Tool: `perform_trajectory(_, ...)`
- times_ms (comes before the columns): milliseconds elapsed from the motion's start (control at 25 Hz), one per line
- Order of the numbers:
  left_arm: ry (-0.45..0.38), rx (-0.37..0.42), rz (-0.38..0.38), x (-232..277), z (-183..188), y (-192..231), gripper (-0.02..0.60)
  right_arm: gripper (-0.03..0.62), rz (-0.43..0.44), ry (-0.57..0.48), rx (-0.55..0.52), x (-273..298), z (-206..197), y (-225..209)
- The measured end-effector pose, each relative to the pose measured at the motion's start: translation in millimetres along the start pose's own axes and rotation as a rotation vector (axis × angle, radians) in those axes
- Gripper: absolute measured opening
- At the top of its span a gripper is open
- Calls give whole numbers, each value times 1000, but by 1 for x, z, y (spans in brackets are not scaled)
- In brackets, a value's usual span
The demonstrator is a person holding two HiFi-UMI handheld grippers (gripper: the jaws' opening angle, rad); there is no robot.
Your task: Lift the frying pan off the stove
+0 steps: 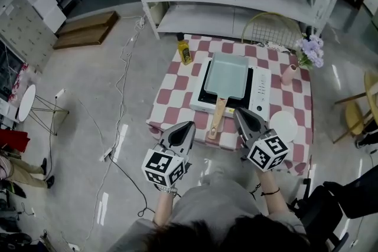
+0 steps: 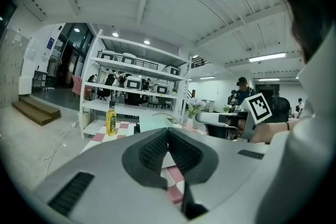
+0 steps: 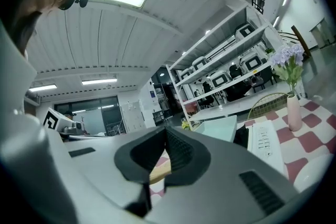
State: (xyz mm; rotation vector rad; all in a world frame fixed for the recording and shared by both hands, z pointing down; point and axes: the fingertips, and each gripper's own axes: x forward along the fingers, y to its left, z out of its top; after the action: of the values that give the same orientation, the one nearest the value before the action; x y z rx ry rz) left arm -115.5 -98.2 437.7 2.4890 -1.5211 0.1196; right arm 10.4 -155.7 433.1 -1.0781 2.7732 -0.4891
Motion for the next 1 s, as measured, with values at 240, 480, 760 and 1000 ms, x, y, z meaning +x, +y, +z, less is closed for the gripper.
perform_trajectory(240,25,-33,-11,24,4,7,26,23,27,11,22,18,3,-13)
perform_trajectory(480,47,-58,-22,38,-1,6,26,23,64,21,59,26,-1,-18)
perform_trajectory(760,96,-157,-47,47,-13,12,28,23,71,36,115,34,-7,-21)
perform_trajectory(1000,169,-259,-163,58,-23,10,28,23,9,102,149,39,-22,-27)
